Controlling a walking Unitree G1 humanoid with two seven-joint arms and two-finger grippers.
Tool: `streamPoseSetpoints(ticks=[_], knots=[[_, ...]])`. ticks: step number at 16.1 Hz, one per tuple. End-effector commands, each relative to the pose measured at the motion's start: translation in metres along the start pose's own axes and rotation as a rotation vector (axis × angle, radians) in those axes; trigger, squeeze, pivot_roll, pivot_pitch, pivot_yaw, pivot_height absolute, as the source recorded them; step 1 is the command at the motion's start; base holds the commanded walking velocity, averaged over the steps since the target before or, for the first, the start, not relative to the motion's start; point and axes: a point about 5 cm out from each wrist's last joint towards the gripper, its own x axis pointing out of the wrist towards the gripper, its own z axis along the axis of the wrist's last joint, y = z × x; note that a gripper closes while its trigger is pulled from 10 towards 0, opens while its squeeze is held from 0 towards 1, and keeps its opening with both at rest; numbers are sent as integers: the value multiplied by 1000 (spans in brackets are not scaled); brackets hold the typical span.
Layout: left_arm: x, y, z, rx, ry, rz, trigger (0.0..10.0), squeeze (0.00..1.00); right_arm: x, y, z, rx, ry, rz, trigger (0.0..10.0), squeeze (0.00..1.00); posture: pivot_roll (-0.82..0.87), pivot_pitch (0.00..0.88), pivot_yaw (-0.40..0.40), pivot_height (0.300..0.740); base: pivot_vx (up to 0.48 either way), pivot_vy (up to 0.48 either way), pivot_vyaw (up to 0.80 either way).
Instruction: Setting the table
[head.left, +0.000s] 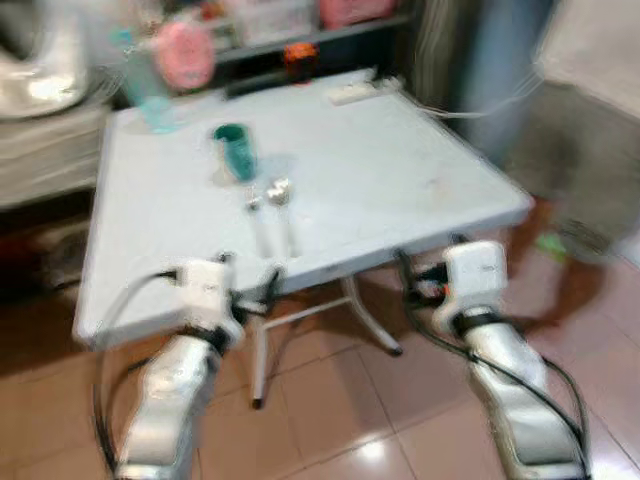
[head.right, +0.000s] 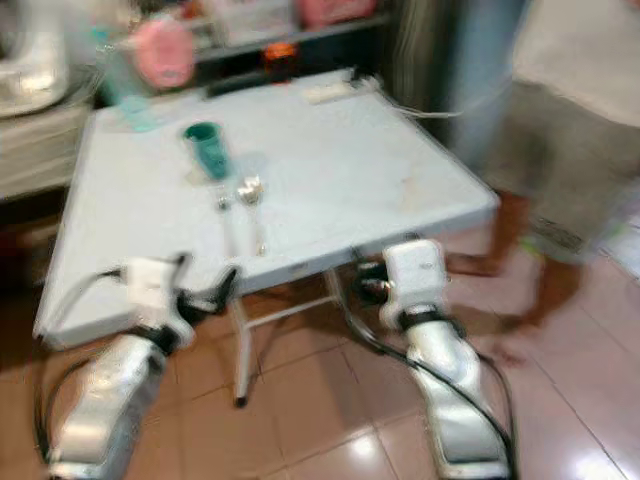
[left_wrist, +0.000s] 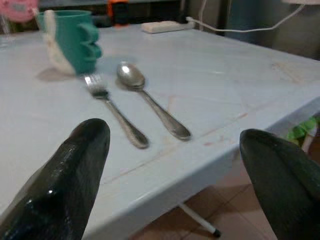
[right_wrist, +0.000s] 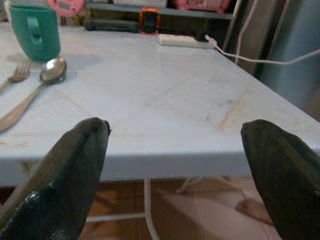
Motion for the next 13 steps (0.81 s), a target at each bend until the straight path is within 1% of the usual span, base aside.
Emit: streamPoseSetpoints(ticks=[1, 7, 13], knots=[[-3, 11, 3, 32, 0, 29, 10000, 0, 3, 8, 8, 14, -35, 27, 10000, 0, -40, 86, 63, 740, 296, 0, 788], [-3, 11, 3, 32, 5, 32, 10000, 0, 2, 10, 7, 12, -28, 28, 10000, 0, -36, 93, 62, 740, 297, 0, 751], [-3, 9, 1, 33, 17, 17, 10000, 0, 1, 9, 5, 35, -25, 18, 10000, 0, -38, 97, 63, 740, 294, 0, 0]])
